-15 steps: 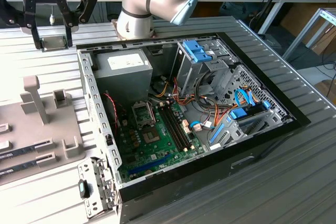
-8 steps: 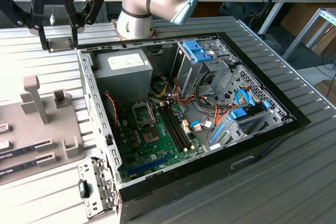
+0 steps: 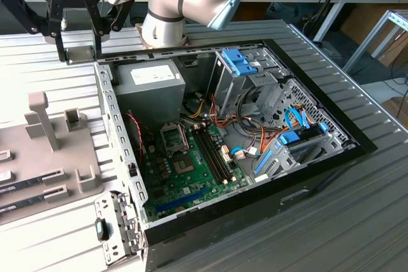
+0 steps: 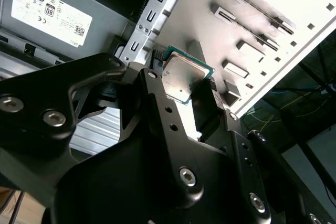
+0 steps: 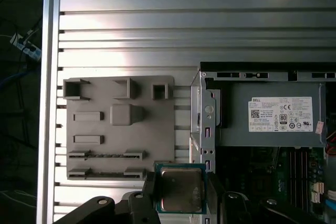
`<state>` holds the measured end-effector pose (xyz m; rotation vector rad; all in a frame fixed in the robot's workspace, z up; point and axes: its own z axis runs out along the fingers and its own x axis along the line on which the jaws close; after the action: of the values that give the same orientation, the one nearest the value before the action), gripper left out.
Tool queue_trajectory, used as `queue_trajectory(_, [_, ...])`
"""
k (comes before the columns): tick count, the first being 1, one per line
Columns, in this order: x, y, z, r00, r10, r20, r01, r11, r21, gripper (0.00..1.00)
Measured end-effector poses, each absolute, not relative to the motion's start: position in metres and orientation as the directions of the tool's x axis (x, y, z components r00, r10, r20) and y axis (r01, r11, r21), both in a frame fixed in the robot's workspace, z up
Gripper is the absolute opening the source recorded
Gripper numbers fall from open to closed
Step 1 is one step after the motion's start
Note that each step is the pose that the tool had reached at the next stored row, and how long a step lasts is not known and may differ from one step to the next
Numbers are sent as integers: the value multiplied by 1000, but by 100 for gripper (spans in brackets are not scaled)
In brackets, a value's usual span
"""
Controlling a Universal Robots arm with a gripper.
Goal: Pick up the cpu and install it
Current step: 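Pick up the cpu and move it towards the insertion slot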
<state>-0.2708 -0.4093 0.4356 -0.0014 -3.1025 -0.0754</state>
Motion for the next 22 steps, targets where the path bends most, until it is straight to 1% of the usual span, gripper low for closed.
queue_trajectory(22, [-241, -409, 429, -999, 0, 38, 2, 999, 49, 47])
